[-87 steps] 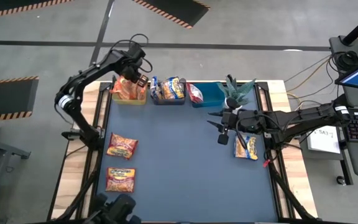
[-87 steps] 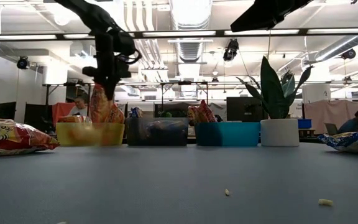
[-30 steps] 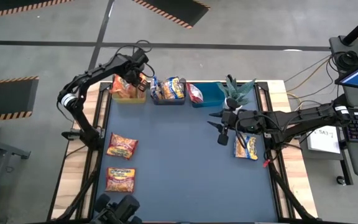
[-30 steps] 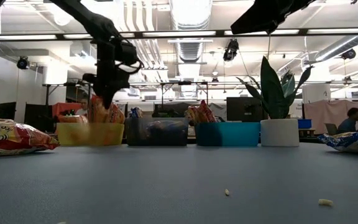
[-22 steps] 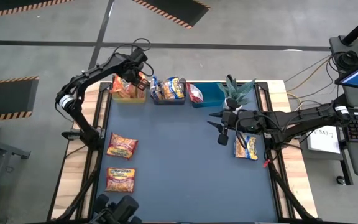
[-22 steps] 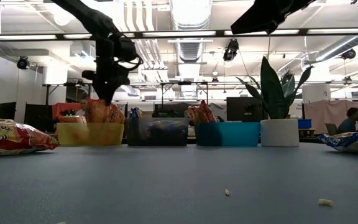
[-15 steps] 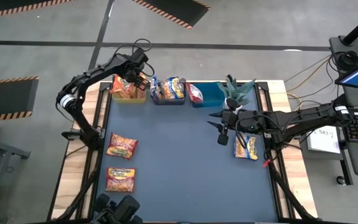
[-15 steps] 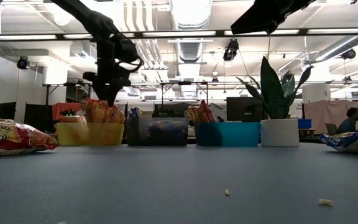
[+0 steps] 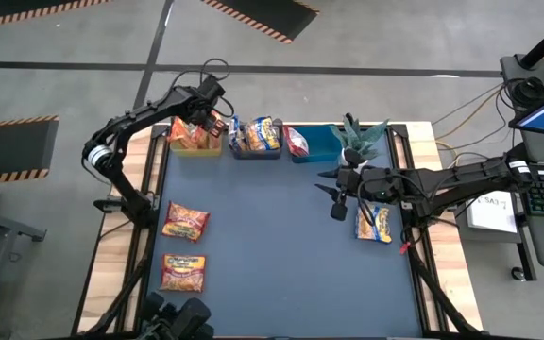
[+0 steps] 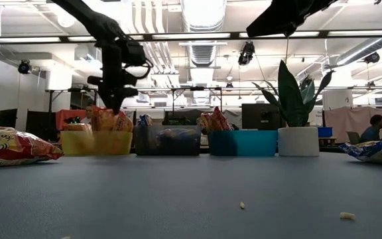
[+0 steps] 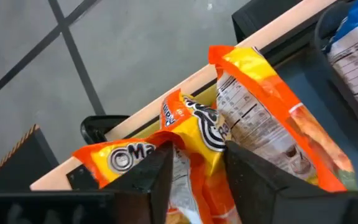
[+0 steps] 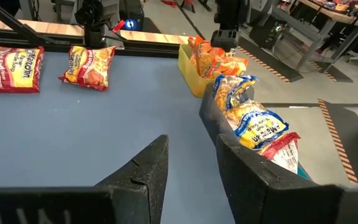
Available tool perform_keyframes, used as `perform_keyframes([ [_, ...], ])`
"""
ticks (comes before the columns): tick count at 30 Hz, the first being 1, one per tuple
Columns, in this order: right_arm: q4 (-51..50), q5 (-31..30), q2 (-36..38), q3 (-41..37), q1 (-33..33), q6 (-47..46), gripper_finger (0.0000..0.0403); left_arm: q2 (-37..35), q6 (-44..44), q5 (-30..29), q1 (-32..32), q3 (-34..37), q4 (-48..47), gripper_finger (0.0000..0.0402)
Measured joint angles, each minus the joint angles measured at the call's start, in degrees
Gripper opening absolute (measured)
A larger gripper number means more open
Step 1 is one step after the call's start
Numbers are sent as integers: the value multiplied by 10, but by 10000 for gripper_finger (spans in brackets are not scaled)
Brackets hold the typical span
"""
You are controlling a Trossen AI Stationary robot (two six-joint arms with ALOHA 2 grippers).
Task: Sort Maruchan noodles
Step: Put the orange noodle pack into the yellow bin, then put the blue noodle pack into the black bin
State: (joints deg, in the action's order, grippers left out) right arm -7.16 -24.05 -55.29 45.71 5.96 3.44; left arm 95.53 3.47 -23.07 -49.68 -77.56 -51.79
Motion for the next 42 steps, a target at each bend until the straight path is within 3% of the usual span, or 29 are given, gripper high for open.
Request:
perform_keyframes([
  [5,0,0,0,0,0,0,128,0,2,0,1,36,64,81],
  [11,0,0,0,0,0,0,127,0,0,0,1,36,76,69],
  [24,-4,0,0,0,0,0,132,-25,-10,0,22,-4,37,159],
  [35,-14,0,0,0,0,1,123,-155,-23,0,175,8,38,176],
  [42,-51,0,0,-2,0,-9,123,-251,-54,41,311,131,140,171],
])
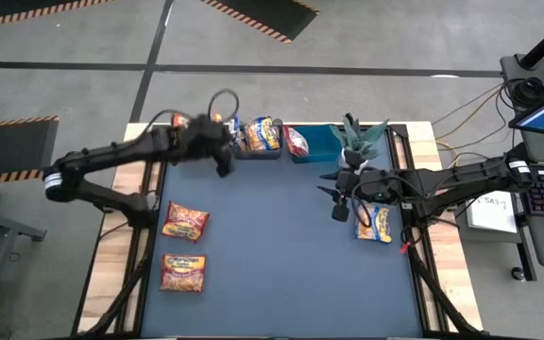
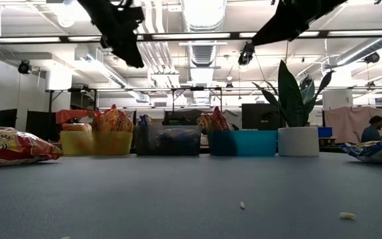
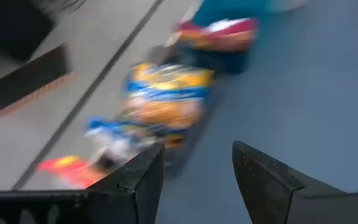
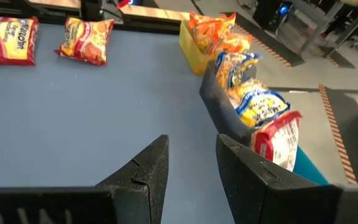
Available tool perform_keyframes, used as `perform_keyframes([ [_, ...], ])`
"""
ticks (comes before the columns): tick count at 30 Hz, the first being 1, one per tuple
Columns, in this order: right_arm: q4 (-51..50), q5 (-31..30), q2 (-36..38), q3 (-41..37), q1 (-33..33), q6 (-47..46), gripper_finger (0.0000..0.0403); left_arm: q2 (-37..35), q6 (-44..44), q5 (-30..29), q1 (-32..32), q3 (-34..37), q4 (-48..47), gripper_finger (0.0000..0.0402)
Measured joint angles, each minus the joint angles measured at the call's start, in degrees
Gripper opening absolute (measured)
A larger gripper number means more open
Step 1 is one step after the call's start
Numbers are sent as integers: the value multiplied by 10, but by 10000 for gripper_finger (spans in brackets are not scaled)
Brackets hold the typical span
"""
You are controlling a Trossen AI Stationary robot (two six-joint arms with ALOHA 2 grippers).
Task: Sort Maruchan noodles
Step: Put the blue noodle pack into the black bin
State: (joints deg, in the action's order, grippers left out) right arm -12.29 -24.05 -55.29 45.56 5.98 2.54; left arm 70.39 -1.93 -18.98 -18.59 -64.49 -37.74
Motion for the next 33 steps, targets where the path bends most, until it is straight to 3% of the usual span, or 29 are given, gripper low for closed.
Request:
perform_keyframes([
  [6,-10,0,0,-7,0,-44,123,-65,19,66,104,138,159,171],
  [14,-10,49,-13,-33,0,-145,123,-92,27,66,189,259,340,171],
  [22,-12,66,-43,-57,0,-222,123,-91,35,64,193,286,373,171],
  [33,-14,72,-88,-30,0,-229,123,-77,37,61,193,286,386,170],
])
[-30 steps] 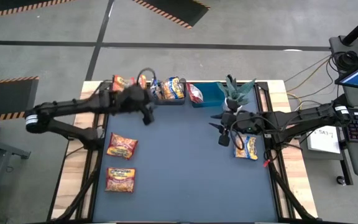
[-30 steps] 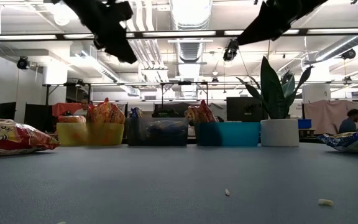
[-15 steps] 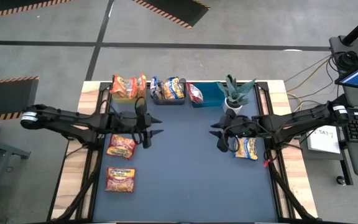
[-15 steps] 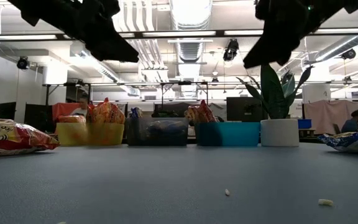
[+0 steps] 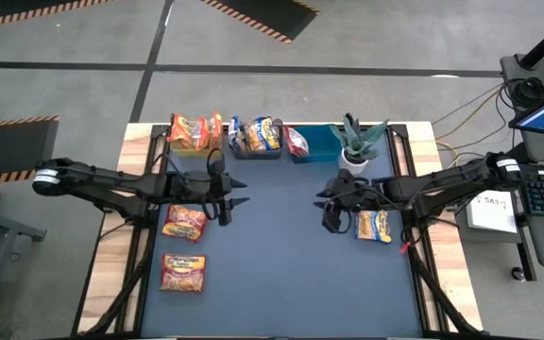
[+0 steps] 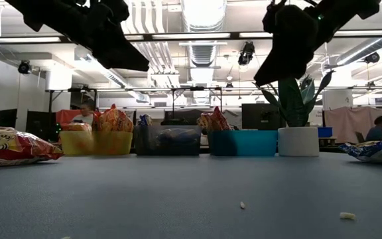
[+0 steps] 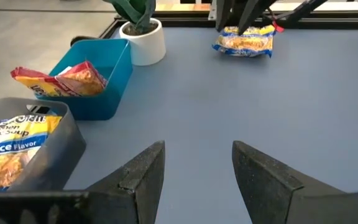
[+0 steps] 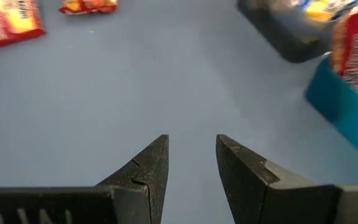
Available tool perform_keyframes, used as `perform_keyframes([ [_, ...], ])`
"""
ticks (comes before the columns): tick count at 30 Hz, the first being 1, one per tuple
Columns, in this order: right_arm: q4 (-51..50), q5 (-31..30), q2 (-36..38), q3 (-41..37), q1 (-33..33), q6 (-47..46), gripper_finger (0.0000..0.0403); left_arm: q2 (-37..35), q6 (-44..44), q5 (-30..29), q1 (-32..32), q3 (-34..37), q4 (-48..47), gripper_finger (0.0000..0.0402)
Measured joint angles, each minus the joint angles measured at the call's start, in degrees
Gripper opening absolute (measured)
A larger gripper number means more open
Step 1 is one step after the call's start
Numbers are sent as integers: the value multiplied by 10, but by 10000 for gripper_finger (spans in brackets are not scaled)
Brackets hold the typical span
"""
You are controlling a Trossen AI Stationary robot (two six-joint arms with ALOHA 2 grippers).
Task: Sort Maruchan noodles
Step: Put the blue noodle pack into the black bin
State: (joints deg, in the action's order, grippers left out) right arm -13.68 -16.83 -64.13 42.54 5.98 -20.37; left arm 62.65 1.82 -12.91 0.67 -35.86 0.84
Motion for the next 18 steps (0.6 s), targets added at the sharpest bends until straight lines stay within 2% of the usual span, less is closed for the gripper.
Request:
perform_keyframes([
  [3,-14,35,-6,19,0,-11,123,0,2,0,0,0,2,170],
  [8,-38,60,-9,36,0,-30,123,0,2,0,0,0,5,170],
  [18,-45,64,-14,37,0,-44,123,0,4,0,0,0,6,170],
])
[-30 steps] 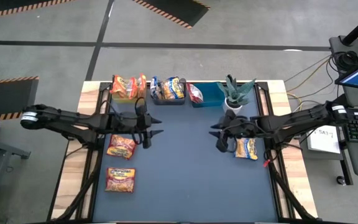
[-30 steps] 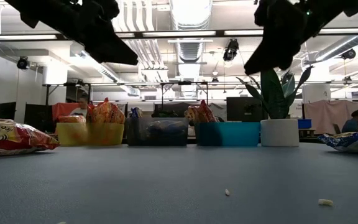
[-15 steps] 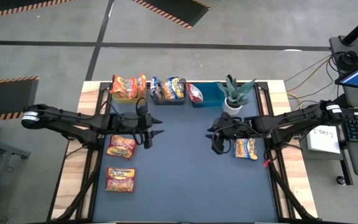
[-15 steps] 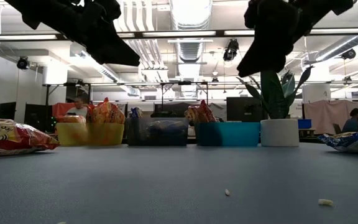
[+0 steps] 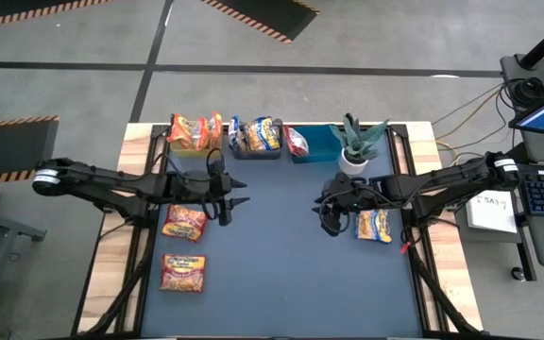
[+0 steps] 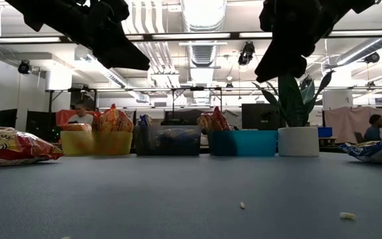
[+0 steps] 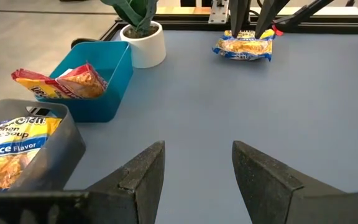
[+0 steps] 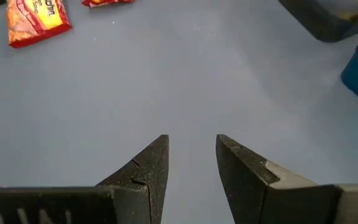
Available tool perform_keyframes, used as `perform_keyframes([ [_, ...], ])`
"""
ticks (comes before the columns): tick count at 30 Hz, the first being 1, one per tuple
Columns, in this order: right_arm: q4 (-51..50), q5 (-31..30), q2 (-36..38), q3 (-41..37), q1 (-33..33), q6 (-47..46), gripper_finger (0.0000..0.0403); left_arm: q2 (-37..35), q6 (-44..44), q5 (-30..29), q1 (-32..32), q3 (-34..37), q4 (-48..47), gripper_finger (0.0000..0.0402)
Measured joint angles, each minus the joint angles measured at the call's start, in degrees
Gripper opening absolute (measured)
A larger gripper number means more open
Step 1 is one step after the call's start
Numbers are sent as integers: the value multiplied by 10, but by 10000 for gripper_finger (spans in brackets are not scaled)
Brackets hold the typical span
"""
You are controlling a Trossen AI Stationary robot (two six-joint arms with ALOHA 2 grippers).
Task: Sort Maruchan noodles
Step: Put the blue noodle pack into the black bin
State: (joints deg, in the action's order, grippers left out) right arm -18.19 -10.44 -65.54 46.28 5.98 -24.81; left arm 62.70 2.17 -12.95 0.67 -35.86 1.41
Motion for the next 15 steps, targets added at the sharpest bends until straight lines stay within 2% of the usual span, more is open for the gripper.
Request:
perform_keyframes([
  [11,5,0,-3,0,0,-48,123,0,-2,-3,0,0,42,170],
  [15,4,41,-21,0,0,-73,123,0,-1,-14,0,0,56,170],
])
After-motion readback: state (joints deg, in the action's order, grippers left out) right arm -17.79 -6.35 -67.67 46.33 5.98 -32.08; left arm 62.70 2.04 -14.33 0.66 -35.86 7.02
